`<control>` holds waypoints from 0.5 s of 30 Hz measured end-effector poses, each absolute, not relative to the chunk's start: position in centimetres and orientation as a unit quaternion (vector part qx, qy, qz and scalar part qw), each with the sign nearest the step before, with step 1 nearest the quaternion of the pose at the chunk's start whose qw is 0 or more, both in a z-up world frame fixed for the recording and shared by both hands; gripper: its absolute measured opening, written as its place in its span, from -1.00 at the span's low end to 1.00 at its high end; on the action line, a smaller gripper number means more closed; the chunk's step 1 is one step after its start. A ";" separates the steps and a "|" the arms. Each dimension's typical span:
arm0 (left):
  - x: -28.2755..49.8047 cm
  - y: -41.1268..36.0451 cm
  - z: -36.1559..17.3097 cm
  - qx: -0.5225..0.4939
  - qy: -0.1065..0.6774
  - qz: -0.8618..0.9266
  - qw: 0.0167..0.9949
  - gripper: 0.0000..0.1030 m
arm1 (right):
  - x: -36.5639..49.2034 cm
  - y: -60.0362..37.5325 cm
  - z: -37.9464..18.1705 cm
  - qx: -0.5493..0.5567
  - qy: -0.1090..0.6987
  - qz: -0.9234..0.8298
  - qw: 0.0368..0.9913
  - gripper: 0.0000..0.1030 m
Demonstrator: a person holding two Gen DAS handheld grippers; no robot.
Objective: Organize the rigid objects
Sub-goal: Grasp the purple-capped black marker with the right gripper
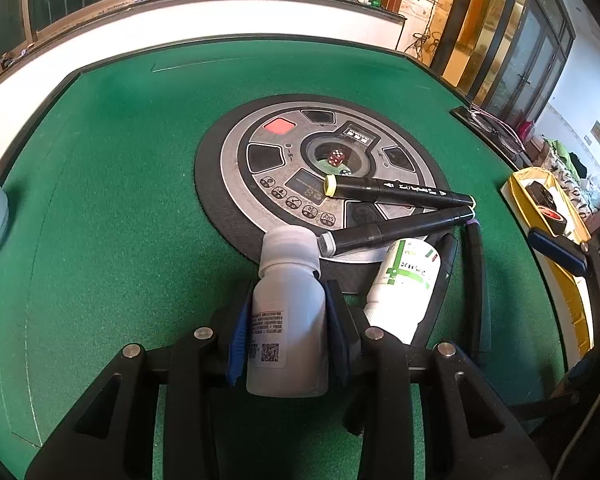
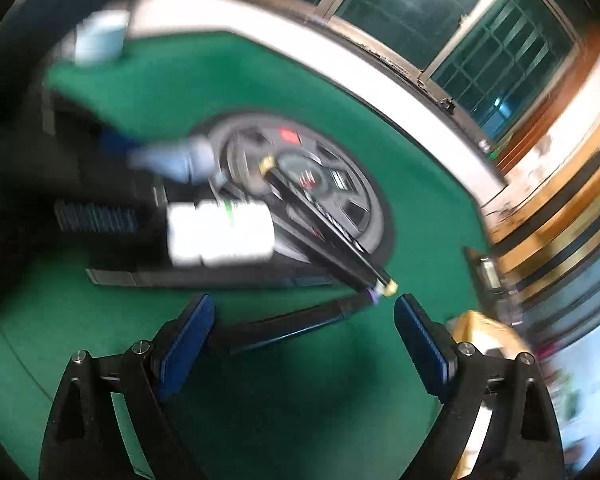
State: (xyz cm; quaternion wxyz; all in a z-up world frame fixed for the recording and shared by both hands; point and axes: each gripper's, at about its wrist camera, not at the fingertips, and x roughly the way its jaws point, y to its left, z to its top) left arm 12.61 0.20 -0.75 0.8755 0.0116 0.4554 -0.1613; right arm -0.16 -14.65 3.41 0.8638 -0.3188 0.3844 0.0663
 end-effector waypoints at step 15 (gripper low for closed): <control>12.0 -0.2 -0.7 0.047 0.457 -0.160 0.874 -0.38 | 1.8 -25.6 3.9 -0.078 0.490 0.090 0.863 -0.32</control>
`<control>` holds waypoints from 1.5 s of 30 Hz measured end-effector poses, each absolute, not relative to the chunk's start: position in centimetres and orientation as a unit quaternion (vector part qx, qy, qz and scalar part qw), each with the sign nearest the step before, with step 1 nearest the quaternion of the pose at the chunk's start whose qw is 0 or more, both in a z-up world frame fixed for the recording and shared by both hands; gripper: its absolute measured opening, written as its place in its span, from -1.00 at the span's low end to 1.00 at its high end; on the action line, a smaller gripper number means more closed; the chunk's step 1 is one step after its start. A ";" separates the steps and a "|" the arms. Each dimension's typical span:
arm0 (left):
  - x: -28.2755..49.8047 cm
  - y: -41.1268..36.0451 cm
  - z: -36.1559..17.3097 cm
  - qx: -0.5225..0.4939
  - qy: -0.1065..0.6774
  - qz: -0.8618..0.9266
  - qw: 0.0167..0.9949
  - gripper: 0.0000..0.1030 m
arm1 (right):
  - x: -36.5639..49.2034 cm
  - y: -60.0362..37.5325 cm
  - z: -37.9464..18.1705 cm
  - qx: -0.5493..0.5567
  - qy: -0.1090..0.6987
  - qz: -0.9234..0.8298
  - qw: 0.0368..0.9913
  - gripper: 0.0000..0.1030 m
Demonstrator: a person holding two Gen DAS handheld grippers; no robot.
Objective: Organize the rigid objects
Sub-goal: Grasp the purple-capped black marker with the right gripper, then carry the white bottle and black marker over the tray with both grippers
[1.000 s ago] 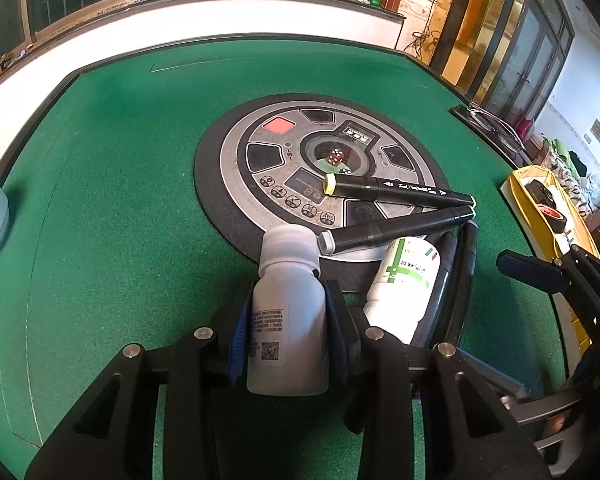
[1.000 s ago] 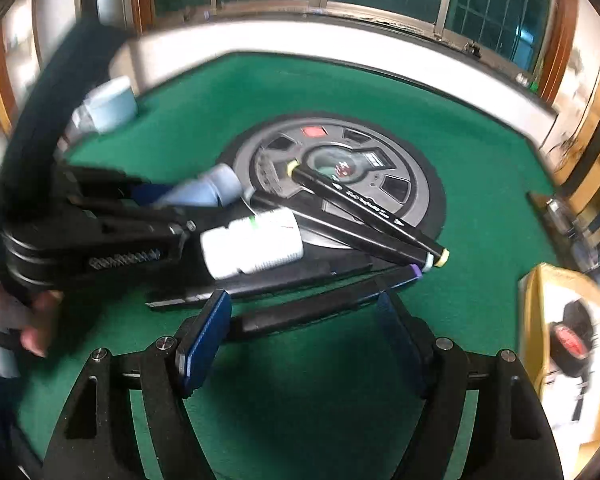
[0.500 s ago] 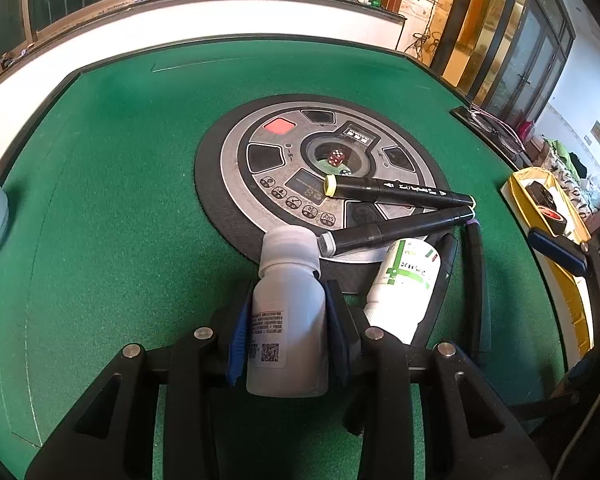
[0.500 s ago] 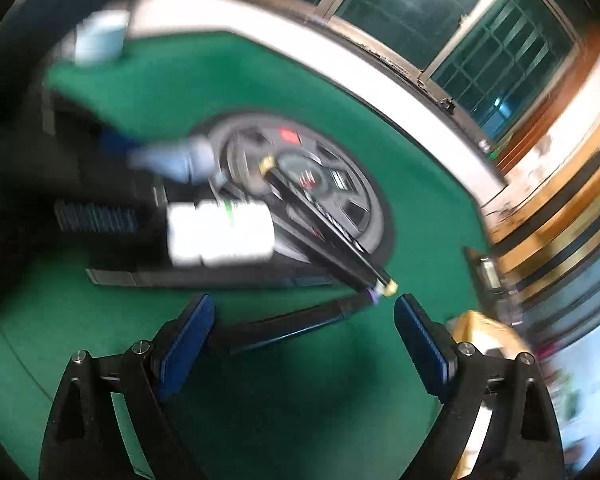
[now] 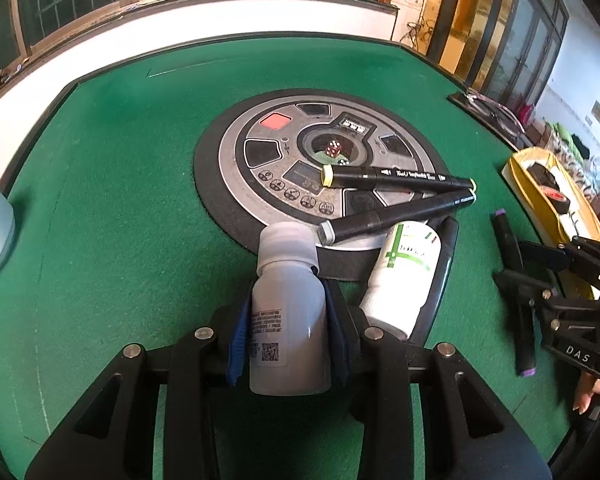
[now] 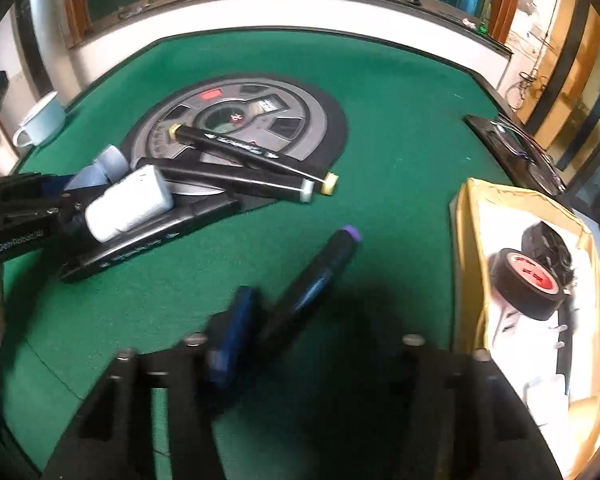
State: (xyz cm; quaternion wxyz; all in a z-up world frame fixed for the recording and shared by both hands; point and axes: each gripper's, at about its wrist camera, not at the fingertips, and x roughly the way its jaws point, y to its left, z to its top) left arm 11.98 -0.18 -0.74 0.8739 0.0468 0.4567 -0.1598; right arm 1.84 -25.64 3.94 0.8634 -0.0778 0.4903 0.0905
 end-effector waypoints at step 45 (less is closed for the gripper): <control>10.3 1.0 3.8 -0.013 0.370 -0.174 0.912 -0.39 | 0.4 -25.5 6.5 0.024 0.421 0.180 0.889 -0.73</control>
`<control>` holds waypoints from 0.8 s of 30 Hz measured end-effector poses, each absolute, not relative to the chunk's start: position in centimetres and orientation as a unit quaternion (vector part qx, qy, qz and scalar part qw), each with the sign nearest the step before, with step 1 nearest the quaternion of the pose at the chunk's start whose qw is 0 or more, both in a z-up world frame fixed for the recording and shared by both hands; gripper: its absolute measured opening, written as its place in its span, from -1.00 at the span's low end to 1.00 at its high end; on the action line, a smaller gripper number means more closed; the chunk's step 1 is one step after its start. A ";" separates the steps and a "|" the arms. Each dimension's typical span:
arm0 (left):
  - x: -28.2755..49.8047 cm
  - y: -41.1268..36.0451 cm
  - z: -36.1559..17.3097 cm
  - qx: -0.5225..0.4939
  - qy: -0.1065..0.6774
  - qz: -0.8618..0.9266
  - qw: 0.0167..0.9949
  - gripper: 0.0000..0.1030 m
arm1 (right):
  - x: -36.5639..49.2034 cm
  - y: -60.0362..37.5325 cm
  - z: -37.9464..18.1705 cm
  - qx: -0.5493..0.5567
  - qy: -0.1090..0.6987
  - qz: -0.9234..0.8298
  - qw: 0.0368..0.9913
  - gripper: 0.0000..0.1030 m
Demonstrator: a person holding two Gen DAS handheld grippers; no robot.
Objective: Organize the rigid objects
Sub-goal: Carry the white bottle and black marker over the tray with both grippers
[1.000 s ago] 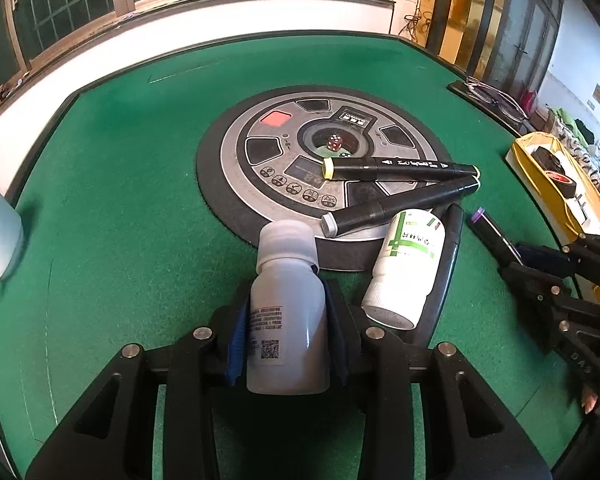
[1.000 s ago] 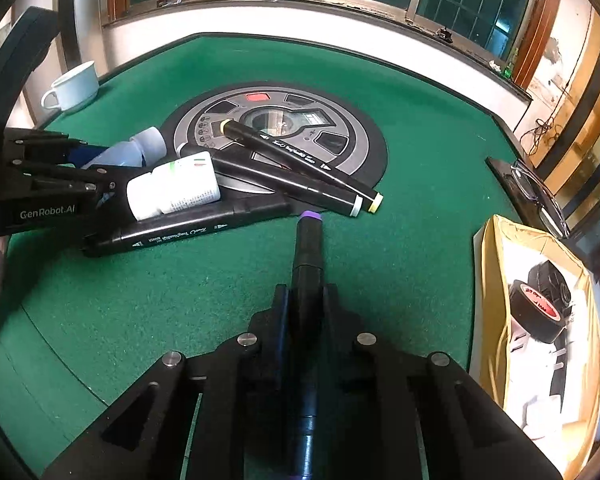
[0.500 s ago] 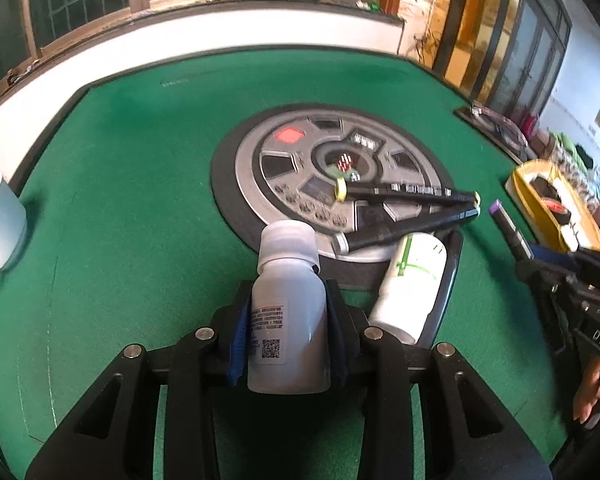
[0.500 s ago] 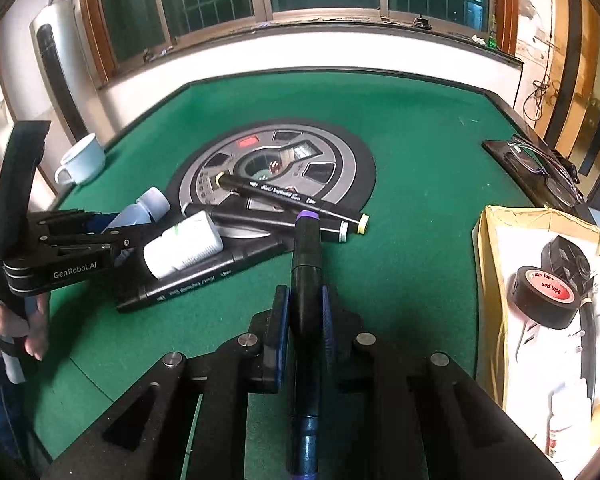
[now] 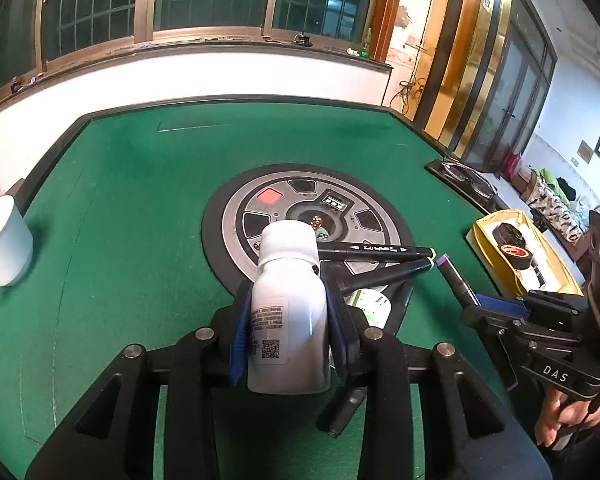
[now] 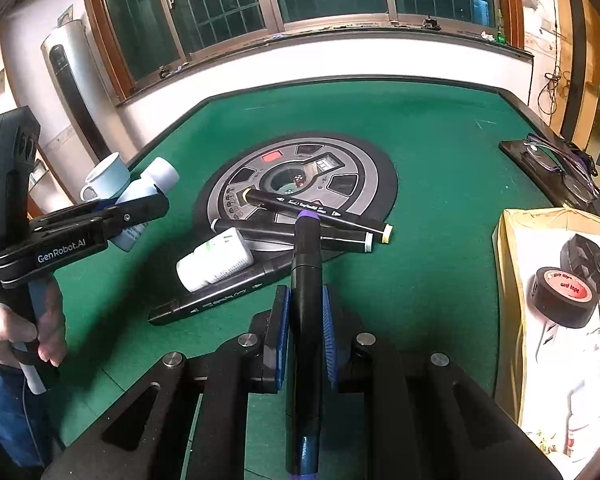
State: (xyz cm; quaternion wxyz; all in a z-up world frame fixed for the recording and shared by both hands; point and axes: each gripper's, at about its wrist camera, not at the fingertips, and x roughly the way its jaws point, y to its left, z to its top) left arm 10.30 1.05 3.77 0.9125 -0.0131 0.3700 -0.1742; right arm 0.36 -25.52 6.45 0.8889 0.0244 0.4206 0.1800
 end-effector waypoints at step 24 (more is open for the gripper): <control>4.2 -4.8 4.5 -0.044 0.365 -0.223 0.903 -0.39 | -3.0 -28.4 8.5 0.066 0.395 0.171 0.900 -0.73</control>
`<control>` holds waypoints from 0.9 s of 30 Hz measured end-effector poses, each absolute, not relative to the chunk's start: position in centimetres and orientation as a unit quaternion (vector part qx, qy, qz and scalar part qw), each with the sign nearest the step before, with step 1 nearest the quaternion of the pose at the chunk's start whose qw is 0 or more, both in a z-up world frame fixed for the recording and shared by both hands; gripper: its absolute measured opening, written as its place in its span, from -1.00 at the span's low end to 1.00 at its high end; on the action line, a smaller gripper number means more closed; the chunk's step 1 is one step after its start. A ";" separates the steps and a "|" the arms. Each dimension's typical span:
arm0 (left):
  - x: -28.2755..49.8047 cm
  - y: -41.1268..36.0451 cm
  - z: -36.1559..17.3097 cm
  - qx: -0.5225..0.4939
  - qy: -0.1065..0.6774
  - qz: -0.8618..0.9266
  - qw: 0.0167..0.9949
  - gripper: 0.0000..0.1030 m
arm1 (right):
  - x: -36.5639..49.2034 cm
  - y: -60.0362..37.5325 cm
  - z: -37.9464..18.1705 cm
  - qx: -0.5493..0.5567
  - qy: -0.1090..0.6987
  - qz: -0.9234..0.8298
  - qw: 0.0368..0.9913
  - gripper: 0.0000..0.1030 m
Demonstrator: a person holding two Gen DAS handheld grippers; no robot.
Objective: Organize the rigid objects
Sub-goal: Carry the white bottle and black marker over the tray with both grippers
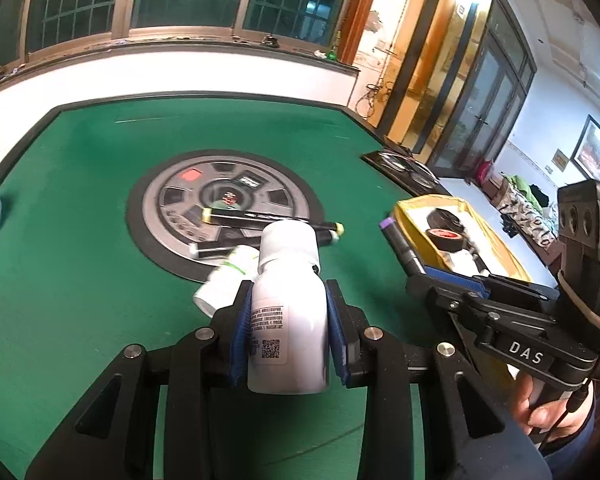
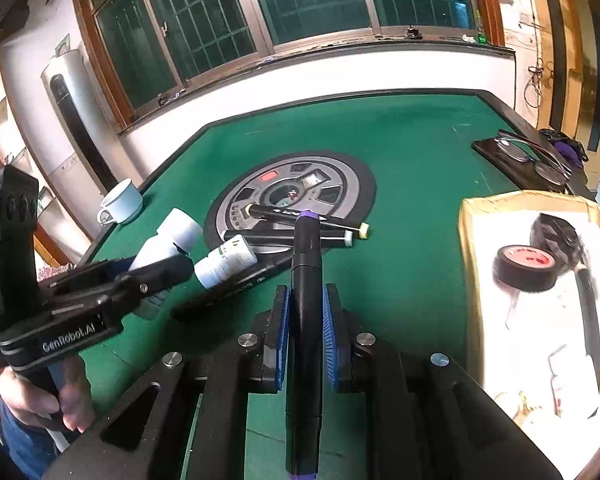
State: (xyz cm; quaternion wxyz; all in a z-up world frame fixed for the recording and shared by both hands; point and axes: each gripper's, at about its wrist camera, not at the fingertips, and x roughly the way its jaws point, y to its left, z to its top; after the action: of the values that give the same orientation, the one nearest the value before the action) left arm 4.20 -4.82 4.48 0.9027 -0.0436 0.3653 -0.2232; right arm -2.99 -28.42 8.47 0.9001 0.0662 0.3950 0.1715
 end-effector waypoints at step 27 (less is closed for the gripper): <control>-0.3 -19.3 6.5 -0.046 0.376 -0.332 0.864 -0.39 | -7.4 -41.8 10.6 0.148 0.350 0.097 0.920 -0.72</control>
State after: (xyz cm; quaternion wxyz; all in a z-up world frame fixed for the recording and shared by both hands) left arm -0.25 -19.34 6.54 0.8639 -0.0464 0.3759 -0.3319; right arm -7.42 -41.78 10.59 0.9199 0.1485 0.3498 0.0967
